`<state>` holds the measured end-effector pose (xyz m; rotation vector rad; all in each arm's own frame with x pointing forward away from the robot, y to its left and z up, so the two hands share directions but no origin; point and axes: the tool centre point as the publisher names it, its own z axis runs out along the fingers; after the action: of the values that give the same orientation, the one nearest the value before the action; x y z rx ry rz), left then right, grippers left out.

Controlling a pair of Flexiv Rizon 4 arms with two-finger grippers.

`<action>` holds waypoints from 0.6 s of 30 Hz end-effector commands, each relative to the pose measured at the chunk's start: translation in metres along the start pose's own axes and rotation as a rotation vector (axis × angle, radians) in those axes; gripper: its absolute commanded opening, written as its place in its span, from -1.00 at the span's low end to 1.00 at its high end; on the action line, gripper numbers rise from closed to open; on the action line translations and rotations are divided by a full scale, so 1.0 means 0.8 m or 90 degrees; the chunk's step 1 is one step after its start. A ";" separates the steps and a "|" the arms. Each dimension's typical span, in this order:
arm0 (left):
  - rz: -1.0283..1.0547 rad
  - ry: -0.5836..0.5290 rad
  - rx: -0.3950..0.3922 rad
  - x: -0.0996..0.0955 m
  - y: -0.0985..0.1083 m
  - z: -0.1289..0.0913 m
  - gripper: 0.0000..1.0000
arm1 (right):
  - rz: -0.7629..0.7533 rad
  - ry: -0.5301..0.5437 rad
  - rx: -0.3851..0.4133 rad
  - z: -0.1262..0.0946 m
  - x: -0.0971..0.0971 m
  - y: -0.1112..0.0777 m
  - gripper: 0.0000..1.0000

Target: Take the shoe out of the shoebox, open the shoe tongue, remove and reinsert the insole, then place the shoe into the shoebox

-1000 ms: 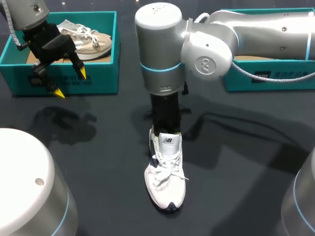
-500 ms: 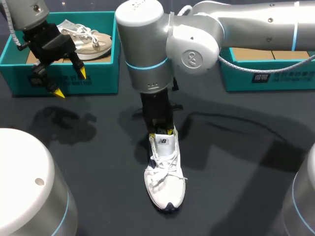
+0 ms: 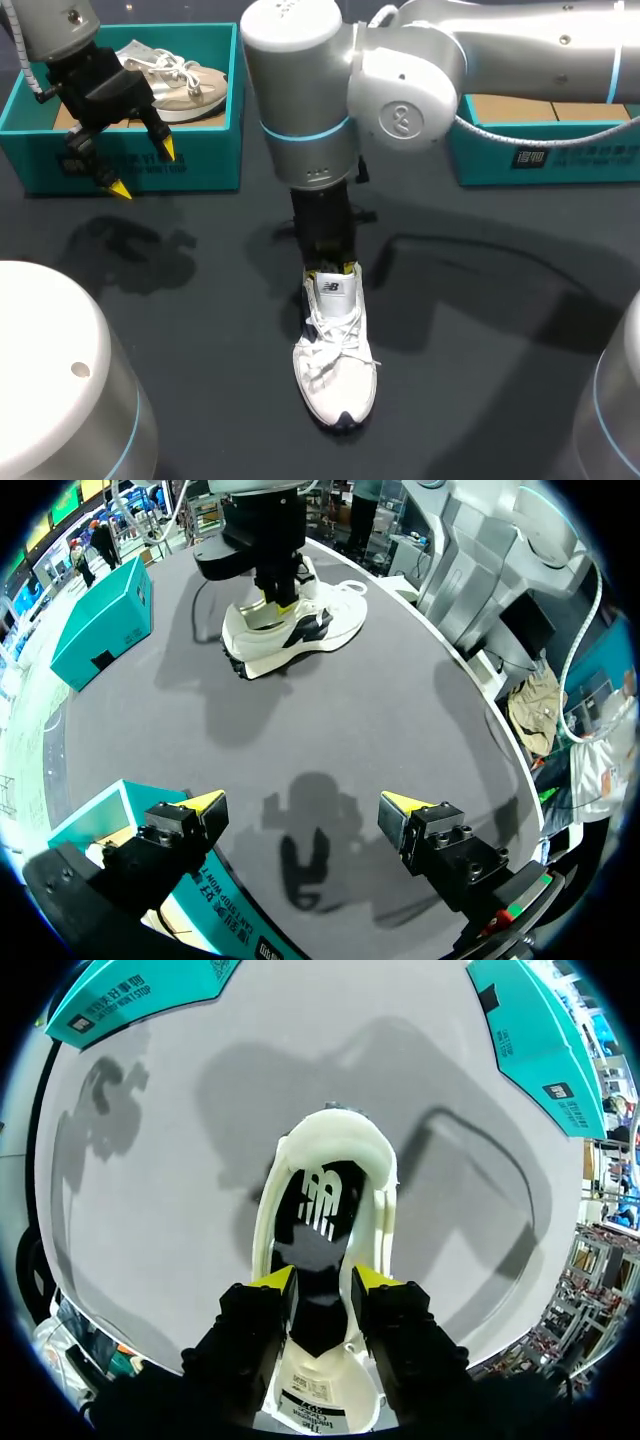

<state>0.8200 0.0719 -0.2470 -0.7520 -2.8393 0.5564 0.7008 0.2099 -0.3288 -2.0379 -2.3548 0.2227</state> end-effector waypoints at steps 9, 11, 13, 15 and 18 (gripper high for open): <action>0.001 -0.001 -0.001 0.001 0.000 0.000 1.00 | -0.009 0.035 0.027 0.012 -0.004 -0.005 -0.27; 0.001 -0.001 -0.001 0.001 0.000 0.000 1.00 | -0.013 0.038 0.033 0.014 -0.002 -0.006 -0.25; 0.001 -0.001 -0.001 0.001 0.000 0.000 1.00 | -0.015 0.040 0.037 0.016 -0.001 -0.007 -0.25; 0.001 -0.001 -0.001 0.001 0.000 0.000 1.00 | -0.015 0.041 0.043 0.016 0.001 -0.009 -0.23; 0.001 -0.001 -0.001 0.001 0.000 0.000 1.00 | -0.015 0.039 0.050 0.015 0.005 -0.014 -0.13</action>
<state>0.8200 0.0719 -0.2470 -0.7520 -2.8393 0.5564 0.6885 0.2074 -0.3384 -1.9539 -2.2924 0.2369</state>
